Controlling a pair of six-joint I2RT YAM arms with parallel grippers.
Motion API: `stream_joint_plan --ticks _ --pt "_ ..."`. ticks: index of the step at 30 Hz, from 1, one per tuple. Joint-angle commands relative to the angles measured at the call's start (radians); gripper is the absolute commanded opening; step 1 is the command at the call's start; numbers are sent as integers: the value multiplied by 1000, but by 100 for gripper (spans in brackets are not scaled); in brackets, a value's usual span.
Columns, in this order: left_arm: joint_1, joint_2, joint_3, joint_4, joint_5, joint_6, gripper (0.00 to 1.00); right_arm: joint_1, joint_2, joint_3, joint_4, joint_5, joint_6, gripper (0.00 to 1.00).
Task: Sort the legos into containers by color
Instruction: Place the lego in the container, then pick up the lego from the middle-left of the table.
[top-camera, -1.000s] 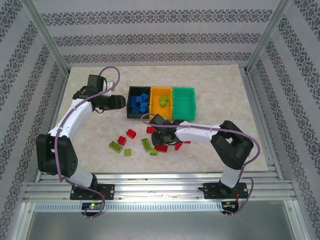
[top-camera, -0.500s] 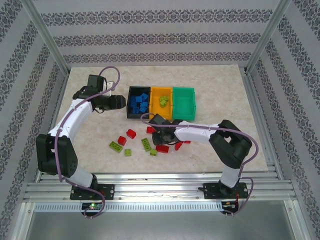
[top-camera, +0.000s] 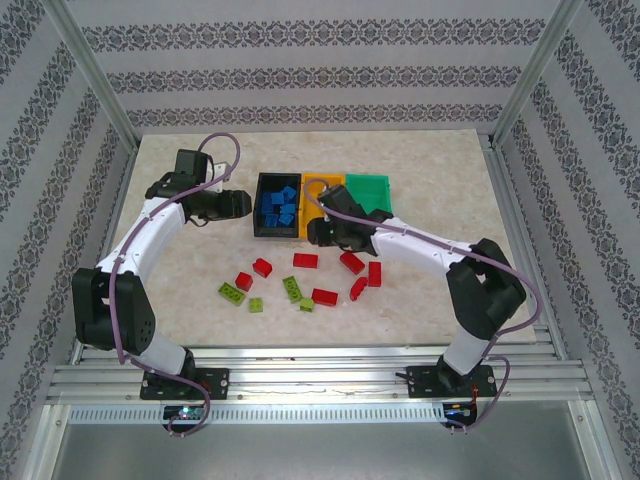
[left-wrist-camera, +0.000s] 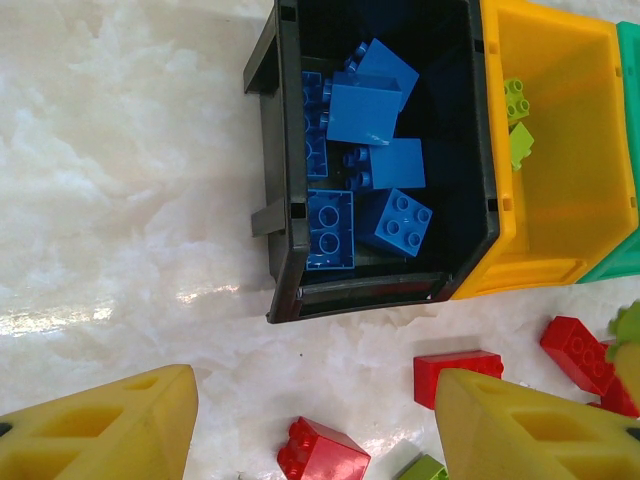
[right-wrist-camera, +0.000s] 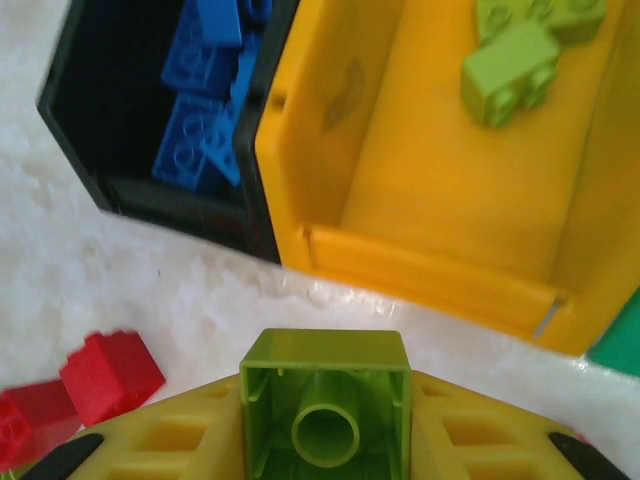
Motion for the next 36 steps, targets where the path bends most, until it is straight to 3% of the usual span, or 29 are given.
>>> stream_joint_plan --ticks 1,3,10,21,30,36 --pt "12 -12 -4 18 21 -2 64 -39 39 63 41 -30 -36 36" --pt "12 -11 -4 16 20 -3 64 -58 64 89 51 -31 -45 37" --pt "13 -5 -4 15 11 1 64 -110 153 195 39 -79 -51 59" --pt "12 9 -3 16 18 -2 64 -104 24 24 102 -94 -69 60" --pt "12 17 -3 11 27 -15 64 -117 -147 -163 105 -24 -167 62" --pt "7 35 -15 10 76 -98 64 -169 -191 -225 140 -44 -212 63"
